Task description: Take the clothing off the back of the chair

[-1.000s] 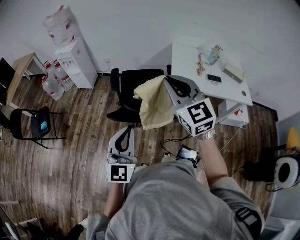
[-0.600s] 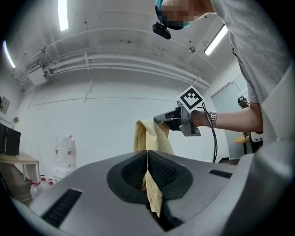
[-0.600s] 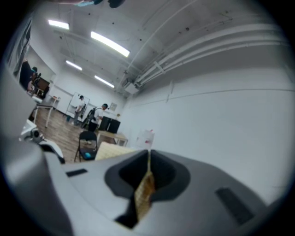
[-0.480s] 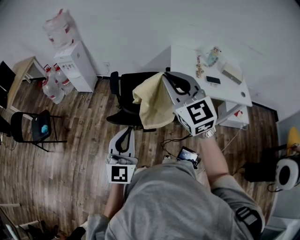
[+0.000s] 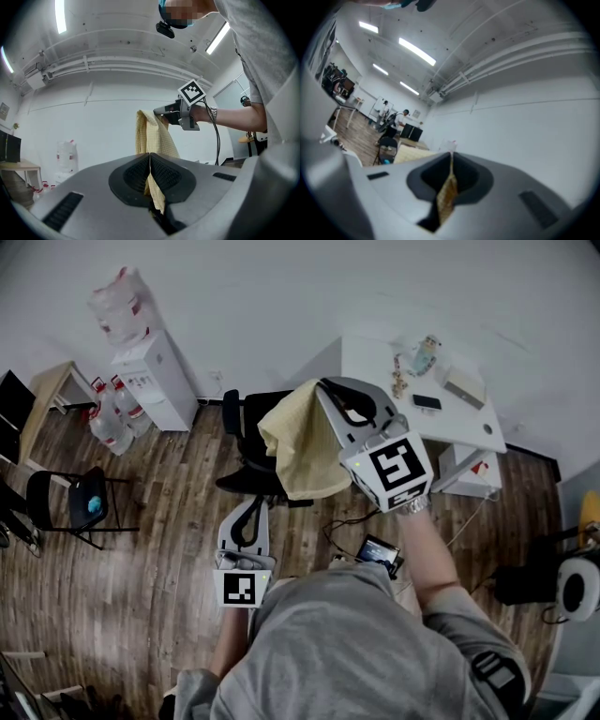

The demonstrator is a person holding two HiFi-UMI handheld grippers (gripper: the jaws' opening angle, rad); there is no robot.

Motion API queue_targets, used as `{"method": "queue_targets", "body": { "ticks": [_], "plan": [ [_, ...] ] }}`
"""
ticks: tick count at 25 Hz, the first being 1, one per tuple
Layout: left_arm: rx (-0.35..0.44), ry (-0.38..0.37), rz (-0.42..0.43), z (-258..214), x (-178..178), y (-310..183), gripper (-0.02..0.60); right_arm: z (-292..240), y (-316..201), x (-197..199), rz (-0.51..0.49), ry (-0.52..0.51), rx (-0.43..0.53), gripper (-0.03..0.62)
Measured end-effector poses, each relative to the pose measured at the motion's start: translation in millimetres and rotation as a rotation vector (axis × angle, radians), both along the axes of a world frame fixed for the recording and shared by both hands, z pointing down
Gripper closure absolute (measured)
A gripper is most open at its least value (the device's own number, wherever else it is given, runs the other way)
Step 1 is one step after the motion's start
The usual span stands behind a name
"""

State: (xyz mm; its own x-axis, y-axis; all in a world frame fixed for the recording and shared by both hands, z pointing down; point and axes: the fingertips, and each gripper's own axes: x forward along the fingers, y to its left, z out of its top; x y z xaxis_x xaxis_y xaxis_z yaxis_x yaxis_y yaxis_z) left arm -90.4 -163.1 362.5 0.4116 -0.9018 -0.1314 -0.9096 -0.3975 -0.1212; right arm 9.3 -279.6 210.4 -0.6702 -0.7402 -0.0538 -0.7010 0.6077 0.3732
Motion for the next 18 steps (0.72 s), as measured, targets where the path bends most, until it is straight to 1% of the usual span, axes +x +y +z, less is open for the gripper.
{"method": "queue_targets", "body": {
  "ticks": [3,5,9,15,18],
  "plan": [
    [0.005,0.008,-0.002,-2.5,-2.7,0.6,0.547,-8.3,2.9,-4.2,-0.006,-0.005,0.019,0.551],
    [0.0,0.002,-0.006,-1.4,-3.1,2.3,0.546,-14.3,6.2,-4.5,-0.009,-0.01,0.033,0.551],
    [0.018,-0.009,-0.009,-5.0,-4.3,6.0,0.548,-30.2,13.5,-5.0,-0.016,-0.023,0.067,0.551],
    [0.012,0.001,-0.022,-5.3,-11.0,8.9,0.548,-49.4,24.0,-8.9,-0.027,-0.036,0.11,0.551],
    [0.012,-0.007,-0.03,-4.1,-12.6,7.6,0.546,-53.6,26.2,-10.3,-0.035,-0.038,0.121,0.551]
  ]
}}
